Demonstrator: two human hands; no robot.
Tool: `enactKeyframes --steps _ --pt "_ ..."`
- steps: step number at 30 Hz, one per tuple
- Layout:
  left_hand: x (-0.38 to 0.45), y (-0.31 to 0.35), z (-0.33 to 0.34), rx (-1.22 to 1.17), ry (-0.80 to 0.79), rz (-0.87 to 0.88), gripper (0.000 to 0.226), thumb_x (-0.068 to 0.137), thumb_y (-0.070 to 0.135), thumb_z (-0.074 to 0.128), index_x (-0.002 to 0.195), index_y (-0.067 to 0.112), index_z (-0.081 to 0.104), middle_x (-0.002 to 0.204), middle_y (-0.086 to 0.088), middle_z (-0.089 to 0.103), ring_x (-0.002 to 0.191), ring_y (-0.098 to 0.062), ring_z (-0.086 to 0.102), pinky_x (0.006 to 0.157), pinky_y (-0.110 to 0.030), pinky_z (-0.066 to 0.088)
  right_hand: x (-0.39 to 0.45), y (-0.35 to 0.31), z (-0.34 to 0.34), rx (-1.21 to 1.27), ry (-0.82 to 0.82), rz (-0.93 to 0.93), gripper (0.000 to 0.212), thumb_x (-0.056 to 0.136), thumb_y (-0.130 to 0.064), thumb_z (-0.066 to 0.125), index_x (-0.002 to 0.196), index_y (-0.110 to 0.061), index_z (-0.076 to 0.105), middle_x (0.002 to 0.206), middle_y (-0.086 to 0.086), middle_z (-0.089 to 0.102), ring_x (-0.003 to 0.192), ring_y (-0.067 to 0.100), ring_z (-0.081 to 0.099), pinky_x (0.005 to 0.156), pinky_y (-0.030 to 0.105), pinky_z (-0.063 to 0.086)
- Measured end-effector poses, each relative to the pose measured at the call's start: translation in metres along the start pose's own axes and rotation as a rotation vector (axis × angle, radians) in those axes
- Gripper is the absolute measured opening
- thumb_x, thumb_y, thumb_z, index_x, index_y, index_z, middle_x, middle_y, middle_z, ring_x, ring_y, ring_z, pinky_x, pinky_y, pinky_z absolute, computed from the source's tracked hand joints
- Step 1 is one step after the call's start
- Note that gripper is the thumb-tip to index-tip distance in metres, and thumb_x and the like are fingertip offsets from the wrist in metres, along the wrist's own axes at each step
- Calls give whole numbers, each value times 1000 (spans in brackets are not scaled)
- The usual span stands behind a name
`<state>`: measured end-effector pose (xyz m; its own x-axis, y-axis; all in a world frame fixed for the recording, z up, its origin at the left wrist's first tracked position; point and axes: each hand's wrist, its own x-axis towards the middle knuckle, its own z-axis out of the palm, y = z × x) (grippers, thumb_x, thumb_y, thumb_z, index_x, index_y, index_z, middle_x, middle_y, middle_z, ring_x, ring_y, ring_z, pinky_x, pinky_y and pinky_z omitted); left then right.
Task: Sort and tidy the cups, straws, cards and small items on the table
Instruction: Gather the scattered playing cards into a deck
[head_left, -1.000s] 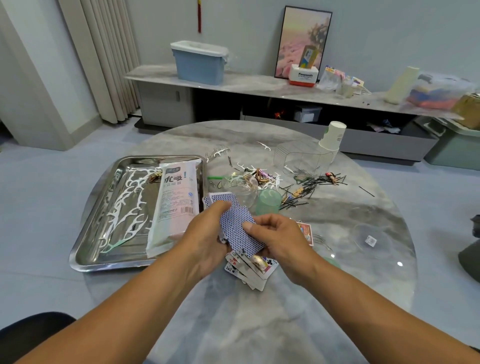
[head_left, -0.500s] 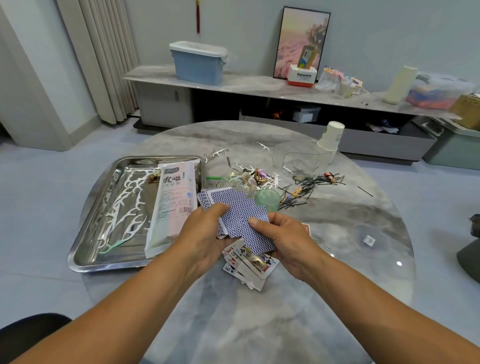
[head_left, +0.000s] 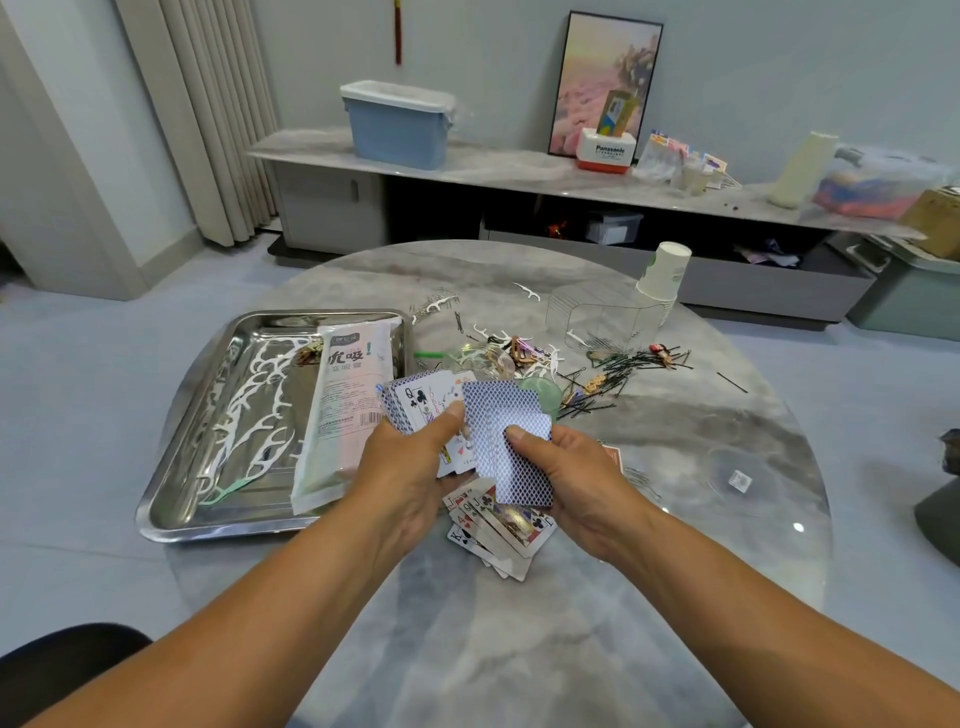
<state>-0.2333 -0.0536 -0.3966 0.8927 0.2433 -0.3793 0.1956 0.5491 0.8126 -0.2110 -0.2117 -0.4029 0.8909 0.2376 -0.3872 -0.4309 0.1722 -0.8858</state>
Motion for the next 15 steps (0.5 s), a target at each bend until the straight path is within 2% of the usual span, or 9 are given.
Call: enactKeyframes --steps 2,3,4,6,9,11,12,14,15 --pt "4 1 -3 5 96 13 21 91 7 72 108 17 67 95 -6 78 78 -23 76 59 -41 61 1 0 -2 -94 106 -62 14 101 -17 61 112 -11 68 101 10 77 91 26 74 86 49 61" --pt "7 2 -5 -7 147 20 21 91 6 72 108 17 65 99 -8 76 82 -25 75 63 -43 62 0 -1 -3 -247 174 -143 13 102 -20 58 110 -14 66 100 8 76 91 25 74 86 51 61" --pt "8 4 -7 -30 192 28 21 91 5 71 106 18 63 103 -9 74 84 -25 73 63 -43 62 -1 -2 -5 -482 240 -257 12 103 -24 55 106 -16 64 96 6 74 88 24 72 81 50 60" --pt "11 7 -10 -66 258 58 20 92 4 70 107 15 61 104 -9 72 80 -23 71 53 -38 61 -3 3 -8 -1082 308 -477 13 103 -29 51 96 -19 56 86 1 66 78 25 65 65 44 53" --pt "11 12 -11 -87 279 90 23 94 4 69 113 14 62 98 -5 72 69 -18 71 46 -31 59 -8 22 -4 -1777 227 -712 9 93 -18 63 85 -20 59 82 3 61 73 28 61 60 37 39" --pt "11 13 -10 -93 258 85 22 94 3 69 112 14 62 93 -3 71 67 -16 71 47 -32 59 -13 37 3 -2024 141 -763 8 79 -19 75 84 -18 68 82 5 62 72 27 62 59 37 42" --pt "10 13 -10 -89 248 76 22 93 3 69 112 14 62 92 -4 71 71 -18 70 51 -34 60 -12 45 4 -2096 91 -765 11 84 -24 71 91 -16 70 89 7 63 78 28 62 65 38 44" --pt "8 11 -9 -74 222 48 23 92 4 70 113 13 62 93 -5 71 78 -20 69 62 -39 60 -10 55 4 -2102 7 -645 39 105 -41 41 114 -11 64 110 13 58 99 34 57 84 44 40" --pt "7 11 -9 -71 206 32 25 92 5 71 115 11 63 95 -7 72 80 -22 70 65 -40 59 -10 55 2 -2139 -4 -605 50 107 -46 29 118 -10 62 114 14 56 103 36 55 87 45 37"
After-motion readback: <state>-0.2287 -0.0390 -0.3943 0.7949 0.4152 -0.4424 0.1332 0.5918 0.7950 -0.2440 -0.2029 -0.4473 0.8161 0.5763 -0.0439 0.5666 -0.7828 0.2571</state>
